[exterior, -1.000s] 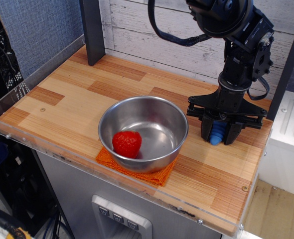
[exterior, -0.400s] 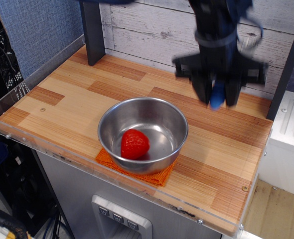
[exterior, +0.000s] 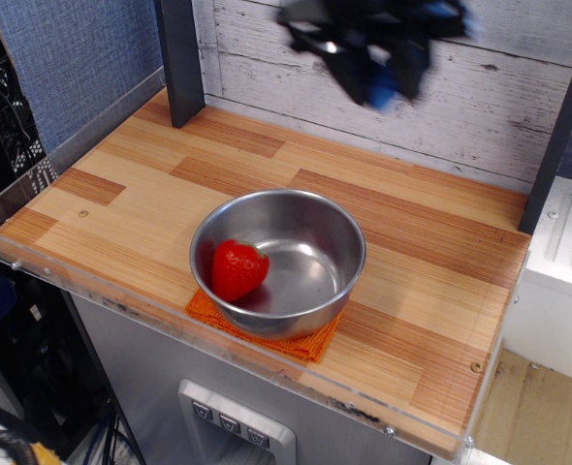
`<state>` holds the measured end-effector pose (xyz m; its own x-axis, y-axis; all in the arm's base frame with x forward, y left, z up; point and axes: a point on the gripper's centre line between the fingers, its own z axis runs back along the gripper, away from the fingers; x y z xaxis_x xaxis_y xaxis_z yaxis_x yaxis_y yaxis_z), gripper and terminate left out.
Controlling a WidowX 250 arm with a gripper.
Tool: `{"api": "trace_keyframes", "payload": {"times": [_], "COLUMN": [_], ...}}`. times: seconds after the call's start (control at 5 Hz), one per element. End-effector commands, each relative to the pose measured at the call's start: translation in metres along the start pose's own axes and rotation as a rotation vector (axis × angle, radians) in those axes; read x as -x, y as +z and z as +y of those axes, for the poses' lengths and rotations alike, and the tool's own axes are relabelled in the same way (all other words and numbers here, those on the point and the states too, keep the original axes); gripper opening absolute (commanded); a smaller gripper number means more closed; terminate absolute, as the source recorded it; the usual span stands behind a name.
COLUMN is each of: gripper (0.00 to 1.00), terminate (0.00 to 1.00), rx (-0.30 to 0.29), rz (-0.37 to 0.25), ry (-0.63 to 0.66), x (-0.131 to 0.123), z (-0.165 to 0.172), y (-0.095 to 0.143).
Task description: Put the fork to the right of the pot.
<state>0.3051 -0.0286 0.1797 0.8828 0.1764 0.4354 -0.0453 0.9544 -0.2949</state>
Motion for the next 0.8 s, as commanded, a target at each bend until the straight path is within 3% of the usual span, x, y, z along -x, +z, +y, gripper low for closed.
{"api": "trace_keyframes", "payload": {"times": [0.0,0.2,0.4,0.6], "gripper": [0.00,0.00,0.00,0.00], "terminate": [0.00,0.00,0.00,0.00], "rx": [-0.123,-0.181,-0.238,-0.293], "rz": [0.160,0.279,0.356,0.381], "ry": [0.018,0.002,-0.064,-0.075], "x": [0.010,0.027,0.039,0.050], "z": [0.095,0.152,0.181,0.198], "y": [0.039,0.036,0.029,0.024]}}
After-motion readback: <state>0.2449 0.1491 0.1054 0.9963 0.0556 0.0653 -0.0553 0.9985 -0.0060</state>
